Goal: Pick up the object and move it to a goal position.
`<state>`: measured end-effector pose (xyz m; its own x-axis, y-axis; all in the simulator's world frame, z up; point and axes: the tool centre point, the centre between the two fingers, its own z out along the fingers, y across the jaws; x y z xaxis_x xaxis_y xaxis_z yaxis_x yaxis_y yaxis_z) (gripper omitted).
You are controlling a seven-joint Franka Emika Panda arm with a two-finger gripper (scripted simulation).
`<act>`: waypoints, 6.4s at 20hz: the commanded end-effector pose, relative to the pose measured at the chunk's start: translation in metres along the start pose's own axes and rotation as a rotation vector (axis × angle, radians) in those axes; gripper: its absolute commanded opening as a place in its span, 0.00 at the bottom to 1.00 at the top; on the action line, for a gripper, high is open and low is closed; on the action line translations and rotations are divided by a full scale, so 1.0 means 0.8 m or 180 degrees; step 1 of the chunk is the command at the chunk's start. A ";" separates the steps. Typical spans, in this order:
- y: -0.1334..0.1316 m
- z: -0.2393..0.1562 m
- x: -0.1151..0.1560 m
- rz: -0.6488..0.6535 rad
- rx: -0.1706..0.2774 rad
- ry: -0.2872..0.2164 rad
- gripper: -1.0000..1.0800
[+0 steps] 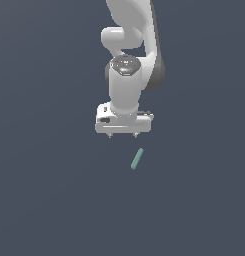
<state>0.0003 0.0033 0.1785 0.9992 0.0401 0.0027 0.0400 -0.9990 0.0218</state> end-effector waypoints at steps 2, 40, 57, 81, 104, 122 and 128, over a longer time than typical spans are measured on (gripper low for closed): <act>0.000 0.000 0.000 0.0001 -0.0002 -0.0002 0.96; -0.065 0.110 0.026 0.1222 0.0031 -0.0033 0.96; -0.092 0.143 0.031 0.1579 0.0065 -0.0028 0.96; -0.094 0.204 0.031 0.1591 0.0066 -0.0026 0.00; -0.137 0.051 0.027 0.1594 0.0066 -0.0026 0.00; -0.189 -0.129 0.029 0.1594 0.0064 -0.0025 0.00; -0.192 -0.137 0.031 0.1594 0.0064 -0.0025 0.00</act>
